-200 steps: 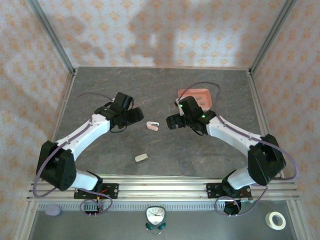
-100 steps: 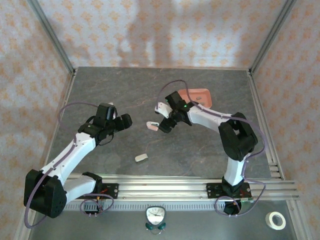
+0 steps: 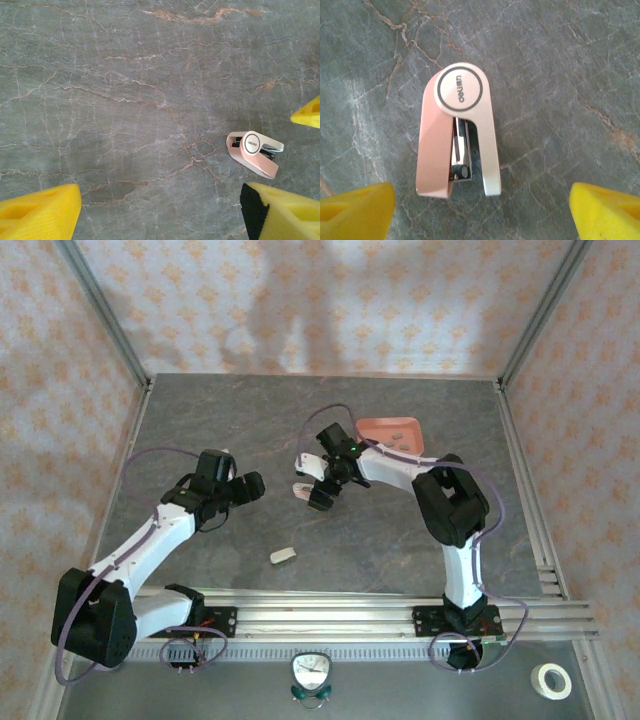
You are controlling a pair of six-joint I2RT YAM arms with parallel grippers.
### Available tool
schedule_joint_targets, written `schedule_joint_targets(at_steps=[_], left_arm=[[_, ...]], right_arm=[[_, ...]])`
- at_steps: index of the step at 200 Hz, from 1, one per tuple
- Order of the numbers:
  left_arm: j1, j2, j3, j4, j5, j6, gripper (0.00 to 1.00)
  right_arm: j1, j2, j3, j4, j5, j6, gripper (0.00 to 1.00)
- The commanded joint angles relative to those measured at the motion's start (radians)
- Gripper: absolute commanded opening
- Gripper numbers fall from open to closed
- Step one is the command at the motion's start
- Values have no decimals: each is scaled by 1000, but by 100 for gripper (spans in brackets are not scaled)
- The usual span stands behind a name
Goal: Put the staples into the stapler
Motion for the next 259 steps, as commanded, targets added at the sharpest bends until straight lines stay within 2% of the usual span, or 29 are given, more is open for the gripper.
schedule_joint_targets(at_steps=[1, 80, 166, 183, 215, 259], left_arm=[[8, 10, 5, 24, 7, 8, 84], [9, 27, 13, 26, 2, 12, 84], [9, 26, 4, 42, 80, 55, 81], [10, 26, 5, 55, 113, 55, 80], [9, 7, 0, 95, 189, 65, 73], [8, -36, -22, 215, 376, 89, 70]], right_arm=[[5, 34, 47, -28, -12, -25, 90], [4, 99, 87, -23, -53, -42, 78], [4, 52, 26, 28, -76, -117, 42], [4, 11, -7, 43, -86, -152, 29], [4, -100, -102, 135, -87, -112, 27], [4, -312, -261, 278, -70, -66, 27]])
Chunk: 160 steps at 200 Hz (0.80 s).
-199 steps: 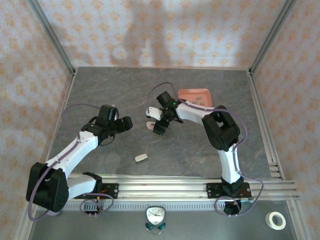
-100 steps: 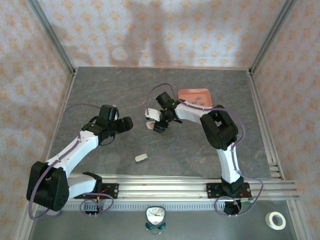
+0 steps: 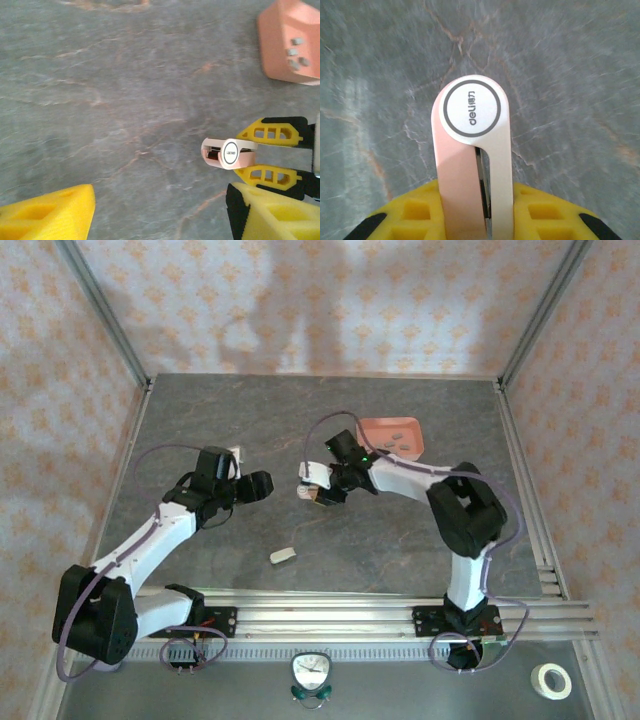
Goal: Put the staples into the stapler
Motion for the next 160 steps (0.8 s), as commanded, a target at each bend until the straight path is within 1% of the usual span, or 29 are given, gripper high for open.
schedule_joint_targets(at_steps=[1, 26, 46, 52, 63, 114, 160], left_arm=[[8, -42, -16, 102, 144, 30, 70], [1, -67, -19, 161, 226, 28, 70], [-12, -94, -19, 187, 266, 33, 70], [-17, -102, -20, 196, 275, 37, 70], [-29, -117, -19, 202, 282, 42, 71], [-107, -167, -6, 223, 297, 69, 71], [-148, -160, 25, 228, 336, 83, 71]], right_arm=[[4, -136, -53, 124, 6, 43, 26], [5, -244, -115, 160, 3, 62, 26], [7, -324, -152, 194, -4, 95, 26], [7, -344, -162, 198, -15, 90, 25], [11, -382, -178, 200, -23, 85, 24], [55, -496, -204, 177, 21, 87, 24], [63, -558, -215, 175, 28, 82, 24]])
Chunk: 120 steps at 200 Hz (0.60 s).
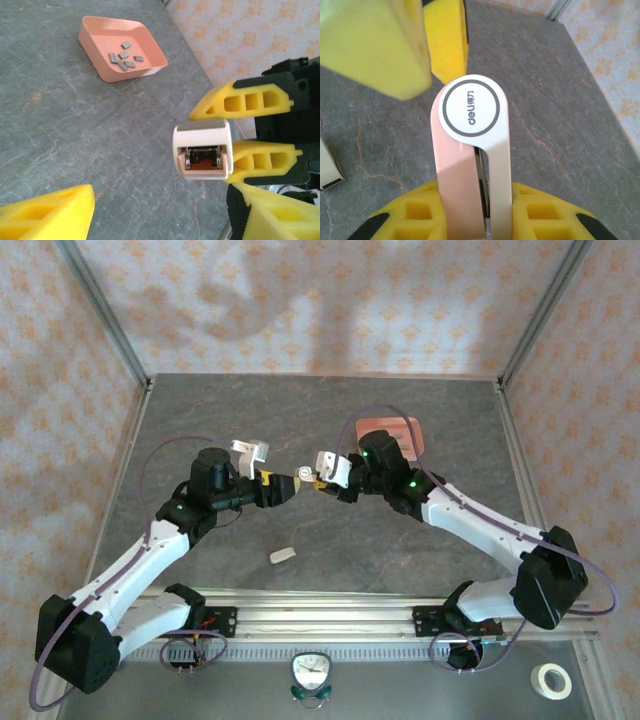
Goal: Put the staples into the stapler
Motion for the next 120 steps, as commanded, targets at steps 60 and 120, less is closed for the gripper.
schedule_joint_targets(at_steps=[60, 120], left_arm=[[-48, 3, 68, 35, 85, 75, 71], [-61, 35, 97, 22, 122, 115, 71]], right_arm=[[5, -81, -9, 17, 0, -18, 24], [6, -99, -4, 3, 7, -59, 24]])
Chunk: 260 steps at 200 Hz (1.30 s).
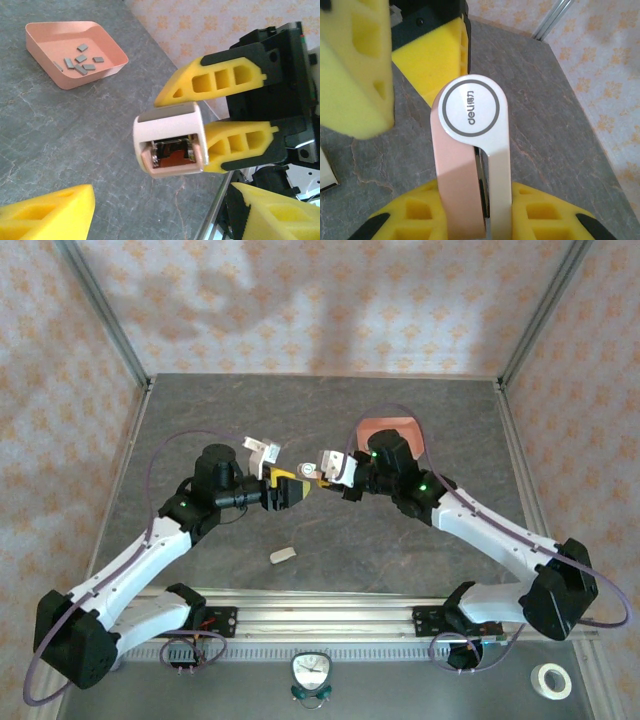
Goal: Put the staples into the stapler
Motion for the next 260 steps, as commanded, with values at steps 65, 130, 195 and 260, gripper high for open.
schedule_joint_targets(at_steps=[65, 130, 195, 260], left_arm=[[-18, 17, 76, -7, 82, 76, 71], [-23, 54, 101, 8, 134, 84, 72], [-22, 67, 99, 73, 39, 36, 66], [-23, 103, 100, 143, 19, -3, 56]], right_arm=[[6, -26, 11, 15, 7, -65, 23], [8, -38, 28, 20, -5, -99, 23], [8, -44, 26, 22, -6, -121, 23], [9, -52, 31, 19, -19, -127, 23]])
